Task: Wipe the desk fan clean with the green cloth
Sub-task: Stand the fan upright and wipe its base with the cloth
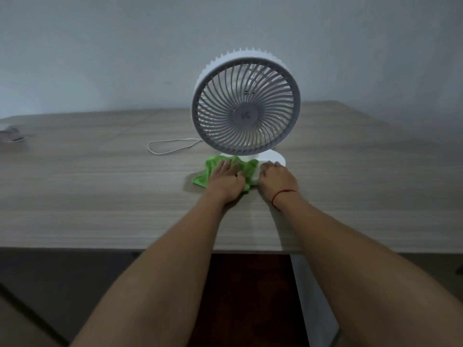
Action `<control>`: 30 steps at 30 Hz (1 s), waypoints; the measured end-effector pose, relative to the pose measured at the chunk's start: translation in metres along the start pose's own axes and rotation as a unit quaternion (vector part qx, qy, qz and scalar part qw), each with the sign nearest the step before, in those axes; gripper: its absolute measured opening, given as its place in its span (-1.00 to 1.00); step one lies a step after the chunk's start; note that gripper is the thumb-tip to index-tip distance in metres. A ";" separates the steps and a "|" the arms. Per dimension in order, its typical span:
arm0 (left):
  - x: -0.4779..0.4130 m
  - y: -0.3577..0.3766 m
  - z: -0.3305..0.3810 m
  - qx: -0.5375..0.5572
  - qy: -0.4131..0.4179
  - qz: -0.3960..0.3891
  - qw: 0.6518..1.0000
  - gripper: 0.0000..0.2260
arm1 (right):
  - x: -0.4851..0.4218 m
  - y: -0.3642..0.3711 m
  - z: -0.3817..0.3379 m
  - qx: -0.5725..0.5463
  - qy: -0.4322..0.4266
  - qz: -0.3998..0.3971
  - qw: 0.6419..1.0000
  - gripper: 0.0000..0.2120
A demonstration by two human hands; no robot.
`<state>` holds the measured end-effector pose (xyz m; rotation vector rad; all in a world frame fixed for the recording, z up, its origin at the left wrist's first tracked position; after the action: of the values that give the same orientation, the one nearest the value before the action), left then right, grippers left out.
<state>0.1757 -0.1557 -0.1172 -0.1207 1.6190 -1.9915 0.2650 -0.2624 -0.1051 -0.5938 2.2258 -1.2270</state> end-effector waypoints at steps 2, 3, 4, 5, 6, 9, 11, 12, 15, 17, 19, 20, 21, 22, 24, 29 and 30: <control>0.011 0.000 0.015 0.018 0.011 -0.012 1.000 -0.50 | -0.002 0.000 0.002 -0.022 0.008 -0.004 1.000 -0.64; 0.014 -0.003 0.020 0.037 0.020 -0.025 0.999 -0.48 | -0.003 0.000 0.003 -0.034 0.013 -0.009 0.999 -0.64; 0.019 -0.008 0.022 0.074 0.021 -0.034 0.996 -0.48 | -0.004 0.001 0.004 -0.047 0.019 -0.017 0.999 -0.63; 0.022 -0.012 0.021 0.116 0.018 -0.022 0.993 -0.48 | -0.005 0.003 0.005 -0.061 0.023 -0.026 0.998 -0.63; 0.026 -0.018 0.018 0.158 -0.003 0.009 0.987 -0.48 | -0.005 0.003 0.005 -0.072 0.023 -0.032 0.997 -0.64; 0.031 -0.032 0.001 0.192 -0.107 0.086 0.972 -0.54 | -0.001 0.002 0.008 -0.102 0.028 0.005 0.994 -0.67; 0.030 -0.037 -0.004 0.161 -0.164 0.063 0.971 -0.57 | 0.005 0.000 0.007 -0.112 0.056 0.071 0.990 -0.68; 0.028 -0.038 -0.006 0.152 -0.189 0.047 0.969 -0.55 | 0.009 -0.002 0.005 -0.123 0.080 0.080 0.986 -0.65; 0.019 -0.043 -0.004 0.183 -0.247 0.048 0.950 -0.47 | 0.013 -0.003 -0.004 -0.140 0.143 0.005 0.980 -0.53; 0.015 -0.044 -0.003 0.221 -0.272 0.051 0.935 -0.42 | 0.011 -0.005 -0.010 -0.161 0.161 -0.042 0.973 -0.45; 0.015 -0.046 -0.002 0.258 -0.286 0.052 0.922 -0.39 | 0.007 -0.007 -0.012 -0.208 0.193 -0.083 0.955 -0.39; 0.016 -0.047 -0.001 0.271 -0.291 0.047 0.916 -0.39 | 0.006 -0.008 -0.012 -0.229 0.209 -0.103 0.945 -0.37; 0.018 -0.048 0.000 0.283 -0.296 0.044 0.911 -0.39 | 0.004 -0.010 -0.012 -0.247 0.221 -0.125 0.935 -0.34; 0.019 -0.049 0.000 0.291 -0.295 0.037 0.909 -0.39 | 0.003 -0.011 -0.012 -0.263 0.227 -0.146 0.926 -0.31; 0.023 -0.049 -0.002 0.299 -0.287 0.029 0.910 -0.40 | 0.002 -0.017 -0.016 -0.278 0.227 -0.194 0.913 -0.27; 0.035 -0.056 0.000 0.346 -0.264 0.010 0.900 -0.54 | 0.015 -0.039 -0.031 -0.138 0.183 -0.298 0.927 -0.31; 0.037 -0.057 0.002 0.356 -0.261 0.010 0.897 -0.57 | 0.016 -0.043 -0.032 -0.116 0.171 -0.302 0.931 -0.34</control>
<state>0.1251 -0.1687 -0.0744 -0.3187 0.5087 -2.1609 0.2376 -0.2731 -0.0578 -1.3251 2.6024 -1.4479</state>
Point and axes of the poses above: each hand's wrist, its own x-axis away from the middle knuckle, its own y-axis out of the palm, z = x × y, the point moved 1 cm from there along -x, towards the middle knuckle, and after that the axes turned 11 degrees about y, right-handed, at the moved point
